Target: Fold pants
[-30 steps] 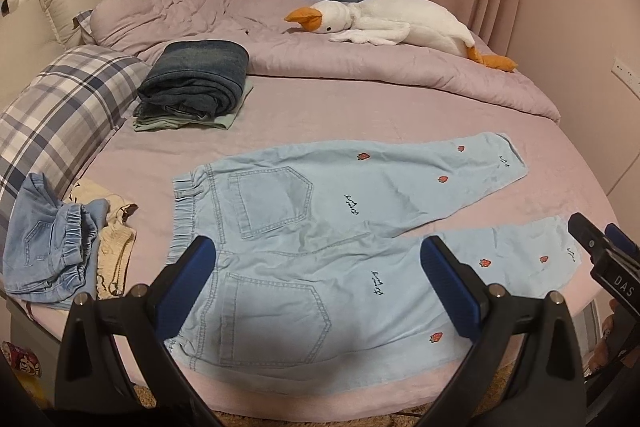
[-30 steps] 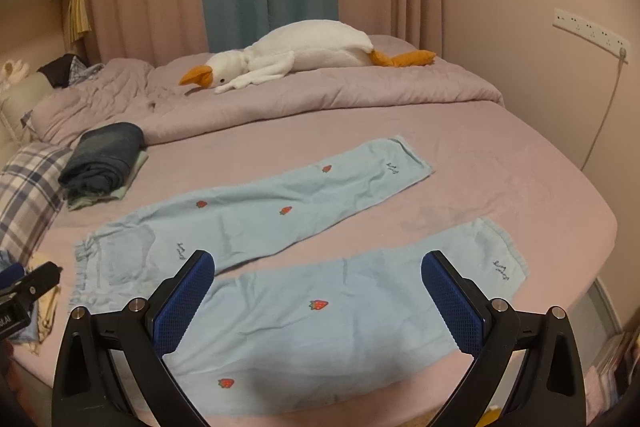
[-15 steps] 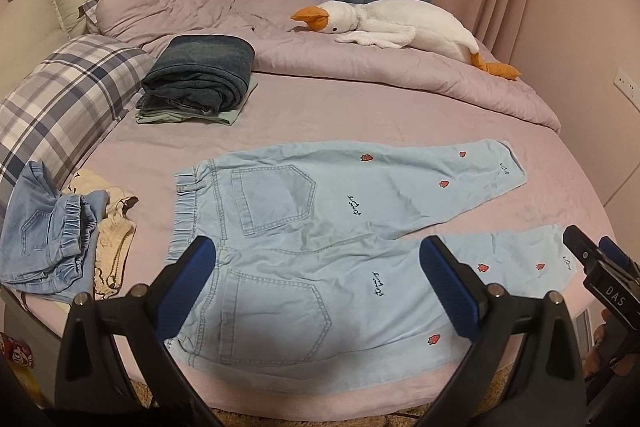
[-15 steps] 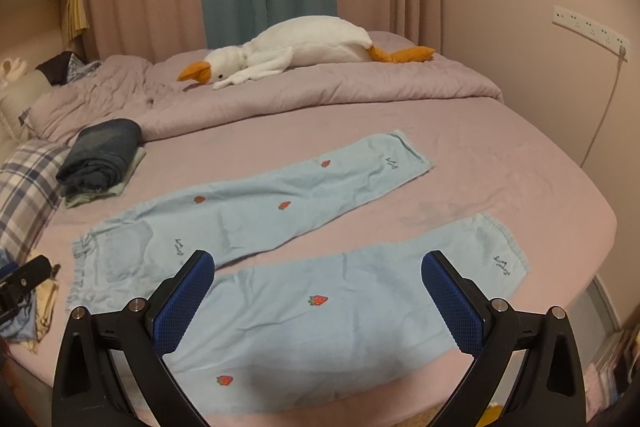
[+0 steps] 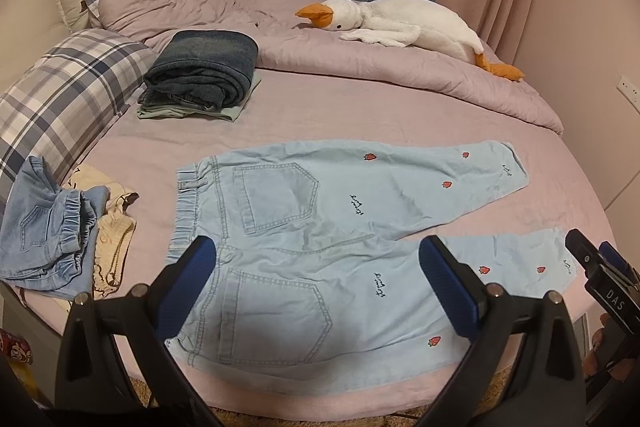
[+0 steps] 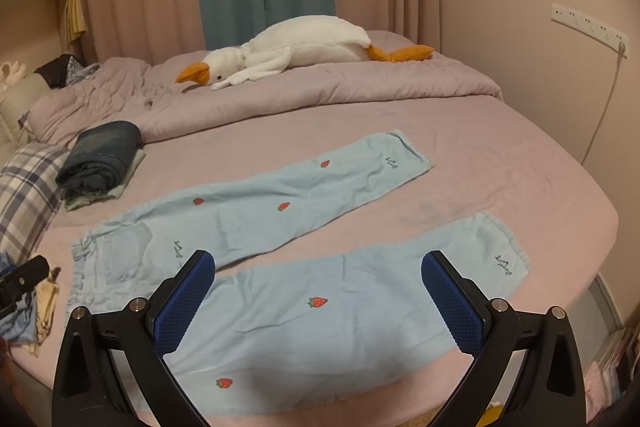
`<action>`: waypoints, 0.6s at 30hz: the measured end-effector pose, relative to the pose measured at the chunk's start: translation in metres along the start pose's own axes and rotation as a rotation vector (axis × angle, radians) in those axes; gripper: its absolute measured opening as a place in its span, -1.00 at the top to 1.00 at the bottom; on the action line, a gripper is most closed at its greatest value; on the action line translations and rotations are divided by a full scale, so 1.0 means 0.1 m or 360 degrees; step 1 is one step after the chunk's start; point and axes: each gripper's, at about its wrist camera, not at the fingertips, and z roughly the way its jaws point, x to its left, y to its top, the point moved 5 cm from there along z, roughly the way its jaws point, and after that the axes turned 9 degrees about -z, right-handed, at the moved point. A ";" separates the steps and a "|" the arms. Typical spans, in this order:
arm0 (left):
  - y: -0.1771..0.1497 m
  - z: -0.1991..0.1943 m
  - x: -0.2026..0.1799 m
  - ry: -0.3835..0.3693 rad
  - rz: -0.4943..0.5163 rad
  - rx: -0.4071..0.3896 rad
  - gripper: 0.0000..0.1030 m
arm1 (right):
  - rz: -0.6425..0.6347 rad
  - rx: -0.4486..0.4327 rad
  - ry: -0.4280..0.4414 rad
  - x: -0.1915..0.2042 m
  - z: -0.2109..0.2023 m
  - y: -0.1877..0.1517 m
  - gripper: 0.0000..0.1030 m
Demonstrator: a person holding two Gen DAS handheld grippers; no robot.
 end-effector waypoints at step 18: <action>0.05 0.05 -0.02 0.0016 -0.0014 -0.0002 -0.94 | 0.0027 0.0035 0.0018 -0.01 0.14 0.01 -1.00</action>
